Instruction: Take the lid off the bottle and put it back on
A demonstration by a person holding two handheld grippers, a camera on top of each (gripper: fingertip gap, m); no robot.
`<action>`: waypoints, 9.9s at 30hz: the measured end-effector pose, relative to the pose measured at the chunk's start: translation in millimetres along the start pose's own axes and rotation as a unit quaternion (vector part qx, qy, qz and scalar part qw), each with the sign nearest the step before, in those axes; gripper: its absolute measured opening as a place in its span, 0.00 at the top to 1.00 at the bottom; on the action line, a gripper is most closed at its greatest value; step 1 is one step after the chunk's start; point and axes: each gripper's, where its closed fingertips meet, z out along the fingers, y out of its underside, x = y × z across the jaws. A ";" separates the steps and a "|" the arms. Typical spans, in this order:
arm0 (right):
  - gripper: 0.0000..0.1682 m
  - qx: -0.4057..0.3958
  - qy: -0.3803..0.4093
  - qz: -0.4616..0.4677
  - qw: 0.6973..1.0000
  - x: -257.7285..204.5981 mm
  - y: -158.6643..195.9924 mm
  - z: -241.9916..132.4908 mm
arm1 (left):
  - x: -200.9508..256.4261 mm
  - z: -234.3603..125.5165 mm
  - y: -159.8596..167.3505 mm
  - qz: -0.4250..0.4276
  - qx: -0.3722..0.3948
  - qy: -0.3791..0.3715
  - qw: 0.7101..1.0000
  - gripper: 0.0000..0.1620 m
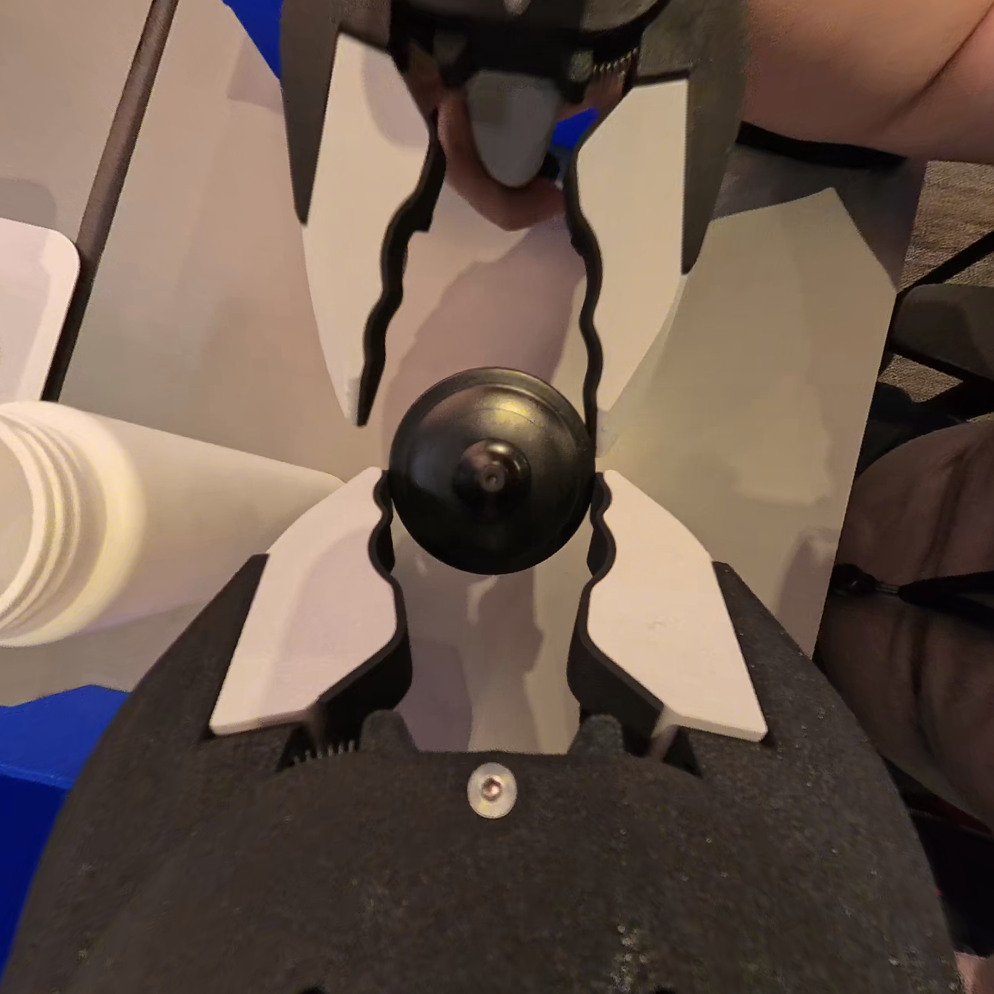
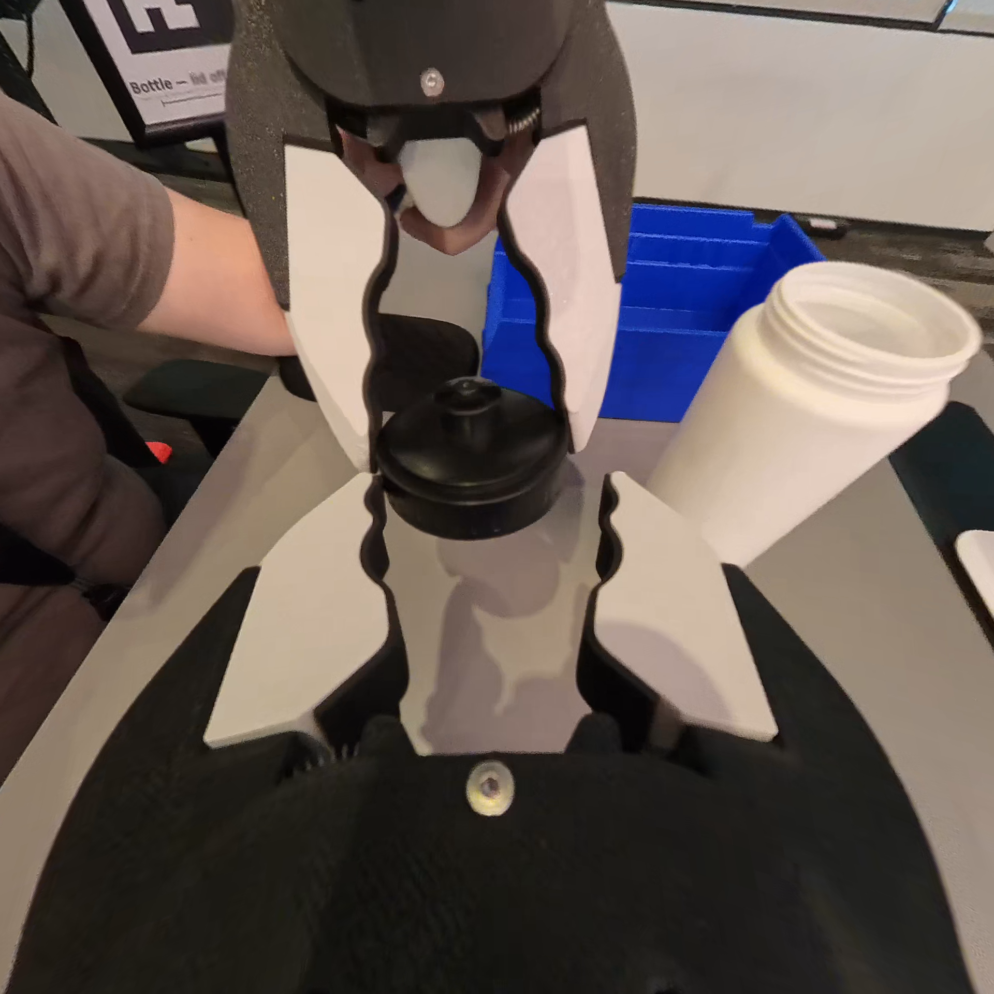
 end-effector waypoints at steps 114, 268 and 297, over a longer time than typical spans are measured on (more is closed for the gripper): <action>0.55 0.137 0.404 -0.518 0.742 -24.3 -81.7 -58.6 | 44.0 -91.4 -87.3 -0.184 0.400 0.480 0.759 0.94; 0.53 0.138 0.072 0.023 0.988 32.6 -26.9 -34.1 | -19.6 72.6 -42.0 -0.051 0.392 0.140 0.908 0.44; 0.53 0.159 0.043 0.021 0.986 23.5 -29.3 -30.5 | -12.1 45.5 -54.4 -0.048 0.458 0.158 0.873 0.44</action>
